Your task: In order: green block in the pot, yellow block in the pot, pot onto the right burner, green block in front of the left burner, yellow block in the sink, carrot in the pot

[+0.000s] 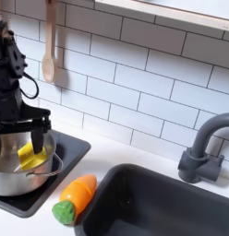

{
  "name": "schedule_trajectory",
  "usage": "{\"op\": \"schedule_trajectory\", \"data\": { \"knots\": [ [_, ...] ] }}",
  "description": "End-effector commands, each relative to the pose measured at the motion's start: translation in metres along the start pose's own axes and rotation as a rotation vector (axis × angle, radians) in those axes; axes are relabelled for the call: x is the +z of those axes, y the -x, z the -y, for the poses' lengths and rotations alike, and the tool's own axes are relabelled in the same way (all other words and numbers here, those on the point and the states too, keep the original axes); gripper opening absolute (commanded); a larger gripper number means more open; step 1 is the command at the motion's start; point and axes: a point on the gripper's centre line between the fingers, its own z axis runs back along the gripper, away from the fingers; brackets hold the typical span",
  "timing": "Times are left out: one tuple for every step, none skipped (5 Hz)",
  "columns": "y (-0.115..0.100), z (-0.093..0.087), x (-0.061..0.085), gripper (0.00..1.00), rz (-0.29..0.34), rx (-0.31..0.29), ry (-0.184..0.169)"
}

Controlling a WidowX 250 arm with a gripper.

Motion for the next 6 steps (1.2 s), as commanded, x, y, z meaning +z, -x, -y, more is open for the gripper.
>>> {"op": "schedule_trajectory", "data": {
  "knots": [
    [0.001, 0.002, -0.008, 1.00, 0.005, 0.018, 0.002],
    [0.001, 0.004, -0.012, 1.00, 0.006, 0.014, -0.005],
    [-0.001, 0.000, -0.017, 1.00, 0.002, 0.034, -0.017],
    [-0.003, 0.002, -0.020, 1.00, 0.004, 0.042, -0.019],
    [-0.005, -0.004, -0.021, 1.00, -0.012, 0.031, -0.040],
    [0.000, -0.010, -0.021, 1.00, -0.031, 0.027, -0.056]
  ]
}}
